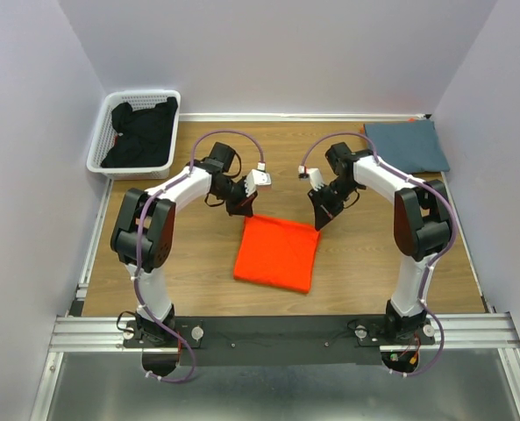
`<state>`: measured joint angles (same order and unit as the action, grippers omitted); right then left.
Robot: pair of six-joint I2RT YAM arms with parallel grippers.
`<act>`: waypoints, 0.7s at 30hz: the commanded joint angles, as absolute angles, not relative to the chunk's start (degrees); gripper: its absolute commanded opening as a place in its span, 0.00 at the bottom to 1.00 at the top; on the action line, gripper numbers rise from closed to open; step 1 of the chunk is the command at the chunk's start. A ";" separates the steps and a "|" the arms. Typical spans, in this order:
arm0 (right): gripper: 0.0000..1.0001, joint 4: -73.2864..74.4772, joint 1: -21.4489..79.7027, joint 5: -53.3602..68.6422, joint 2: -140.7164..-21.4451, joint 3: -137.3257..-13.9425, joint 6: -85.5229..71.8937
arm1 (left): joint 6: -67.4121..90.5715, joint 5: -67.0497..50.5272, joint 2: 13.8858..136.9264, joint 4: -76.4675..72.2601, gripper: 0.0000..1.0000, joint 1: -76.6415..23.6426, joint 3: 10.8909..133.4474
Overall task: Fold and stack the t-shirts
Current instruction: Fold the tshirt
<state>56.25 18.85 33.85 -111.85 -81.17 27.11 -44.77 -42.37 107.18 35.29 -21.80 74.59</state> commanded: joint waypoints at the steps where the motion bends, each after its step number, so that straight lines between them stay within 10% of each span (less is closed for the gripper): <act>1: 0.00 56.51 18.98 31.20 -110.57 -83.23 28.12 | -45.53 -44.12 107.49 36.48 0.00 -20.13 76.64; 21: 0.01 42.64 16.79 17.32 -121.54 -88.42 23.38 | -33.94 -34.20 120.40 27.51 0.00 -19.07 84.19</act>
